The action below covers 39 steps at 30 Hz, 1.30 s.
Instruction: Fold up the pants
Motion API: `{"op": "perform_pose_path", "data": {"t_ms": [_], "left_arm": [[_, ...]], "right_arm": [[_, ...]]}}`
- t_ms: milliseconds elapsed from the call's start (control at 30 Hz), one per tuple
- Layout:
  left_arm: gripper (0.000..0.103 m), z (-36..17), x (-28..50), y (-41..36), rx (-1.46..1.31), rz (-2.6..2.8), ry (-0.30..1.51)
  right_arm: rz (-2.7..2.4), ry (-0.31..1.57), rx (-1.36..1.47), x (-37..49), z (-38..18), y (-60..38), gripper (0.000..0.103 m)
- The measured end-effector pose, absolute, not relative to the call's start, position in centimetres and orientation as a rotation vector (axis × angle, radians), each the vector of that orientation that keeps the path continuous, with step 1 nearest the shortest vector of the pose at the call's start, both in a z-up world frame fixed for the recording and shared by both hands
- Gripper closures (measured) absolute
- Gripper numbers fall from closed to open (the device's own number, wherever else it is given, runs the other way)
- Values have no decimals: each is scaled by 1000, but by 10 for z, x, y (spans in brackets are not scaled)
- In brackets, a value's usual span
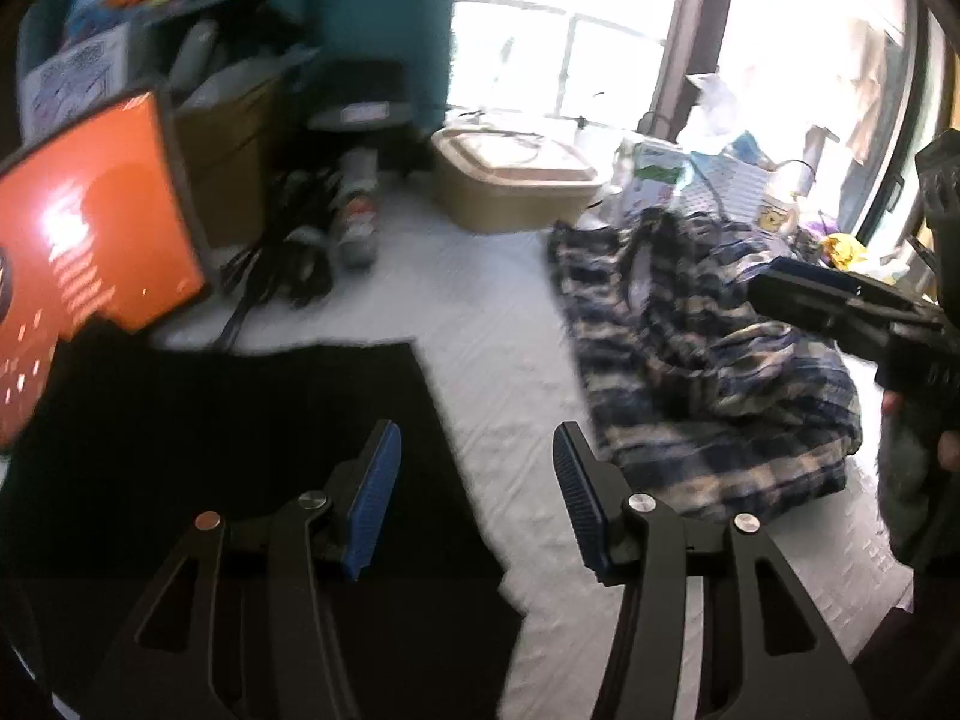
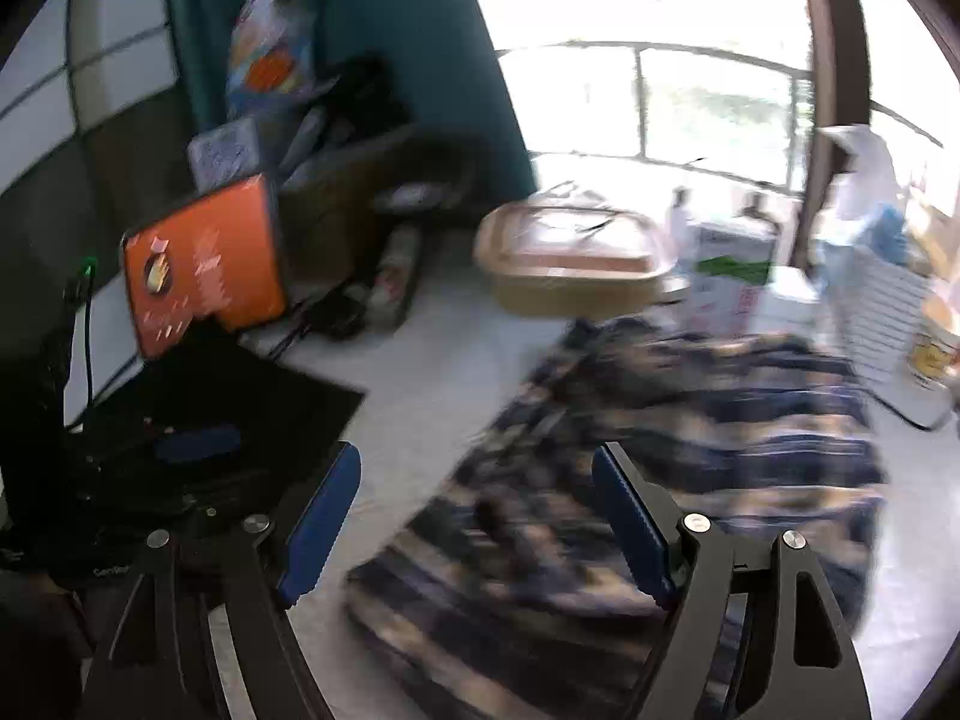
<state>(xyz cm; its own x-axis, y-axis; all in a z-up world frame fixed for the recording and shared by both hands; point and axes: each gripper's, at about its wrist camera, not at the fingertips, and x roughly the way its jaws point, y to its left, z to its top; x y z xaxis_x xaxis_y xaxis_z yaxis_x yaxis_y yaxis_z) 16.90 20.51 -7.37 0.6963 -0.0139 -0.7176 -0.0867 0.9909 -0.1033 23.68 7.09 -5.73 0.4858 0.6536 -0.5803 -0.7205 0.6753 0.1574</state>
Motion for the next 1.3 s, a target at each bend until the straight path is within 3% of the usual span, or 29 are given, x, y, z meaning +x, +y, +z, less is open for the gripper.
{"op": "perform_pose_path", "data": {"t_ms": [300, 367, 533, 733, 767, 800, 1133, 1200, 1267, 1300], "left_arm": [[49, -51, 228, 129, 20, -107, 738], [49, -51, 246, 117, 33, -138, 739], [49, -66, 302, 100, 30, -244, 818], [49, -86, 343, 99, 39, -260, 871], [56, -88, 346, 100, 34, -271, 863], [87, -91, 349, 101, 41, -273, 858], [88, -92, 363, 145, -43, -159, 883], [84, -100, 370, 148, -51, -169, 914], [82, -106, 373, 150, -60, -172, 926], [74, -107, 375, 151, -57, -153, 925]], "right_arm": [[600, 643, 10, 291, -59, -38, 22], [557, 645, 41, 302, -62, -61, 31], [460, 668, 144, 328, -73, -107, 40], [427, 671, 168, 342, -84, -131, 40], [425, 676, 172, 343, -87, -132, 40], [424, 682, 175, 345, -90, -133, 40], [466, 670, 132, 354, -89, -109, 40], [512, 661, 90, 361, -87, -95, 44], [549, 665, 46, 373, -88, -79, 59], [555, 669, 29, 381, -89, -72, 71]]}}
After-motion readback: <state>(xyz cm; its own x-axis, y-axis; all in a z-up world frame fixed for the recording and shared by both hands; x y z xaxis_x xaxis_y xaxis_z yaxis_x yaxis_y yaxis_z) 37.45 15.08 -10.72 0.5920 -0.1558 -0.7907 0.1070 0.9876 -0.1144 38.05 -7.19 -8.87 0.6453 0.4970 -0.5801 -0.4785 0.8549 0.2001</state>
